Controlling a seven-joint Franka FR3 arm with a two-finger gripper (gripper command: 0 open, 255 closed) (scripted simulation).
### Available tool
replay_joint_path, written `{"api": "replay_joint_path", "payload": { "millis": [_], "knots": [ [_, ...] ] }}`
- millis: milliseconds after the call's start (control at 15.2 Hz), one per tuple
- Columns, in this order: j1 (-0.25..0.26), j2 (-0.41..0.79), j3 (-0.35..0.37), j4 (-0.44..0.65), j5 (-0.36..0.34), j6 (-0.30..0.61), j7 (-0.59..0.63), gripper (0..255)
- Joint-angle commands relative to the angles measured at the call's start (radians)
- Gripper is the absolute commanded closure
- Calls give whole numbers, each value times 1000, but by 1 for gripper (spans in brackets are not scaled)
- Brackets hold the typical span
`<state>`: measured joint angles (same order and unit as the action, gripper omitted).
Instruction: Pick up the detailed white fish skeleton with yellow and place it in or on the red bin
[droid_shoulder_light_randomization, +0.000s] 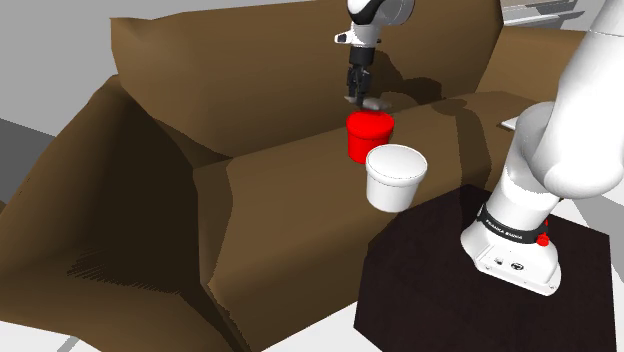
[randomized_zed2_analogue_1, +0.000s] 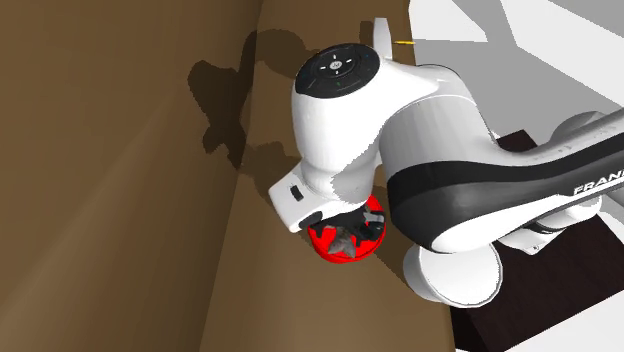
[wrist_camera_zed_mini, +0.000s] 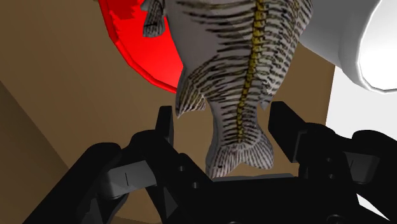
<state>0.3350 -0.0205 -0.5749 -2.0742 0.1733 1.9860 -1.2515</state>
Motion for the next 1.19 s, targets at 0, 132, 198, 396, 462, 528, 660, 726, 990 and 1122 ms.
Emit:
{"api": "replay_joint_path", "payload": {
  "millis": [0,132,198,396,462,528,660,726,990,1122],
  "knots": [
    [-1,14,-1,-15,10,26,-12,255],
    [-1,26,-2,-31,20,51,-21,255],
    [-2,34,-2,-40,26,65,-28,255],
    [-2,34,-2,-40,26,65,-28,255],
    [-2,34,-2,-40,26,65,-28,255],
    [-2,34,-2,-40,26,65,-28,255],
    [-2,34,-2,-40,26,65,-28,255],
    [-2,34,-2,-40,26,65,-28,255],
    [-2,34,-2,-40,26,65,-28,0],
    [-2,34,-2,-40,26,65,-28,0]
  ]
}}
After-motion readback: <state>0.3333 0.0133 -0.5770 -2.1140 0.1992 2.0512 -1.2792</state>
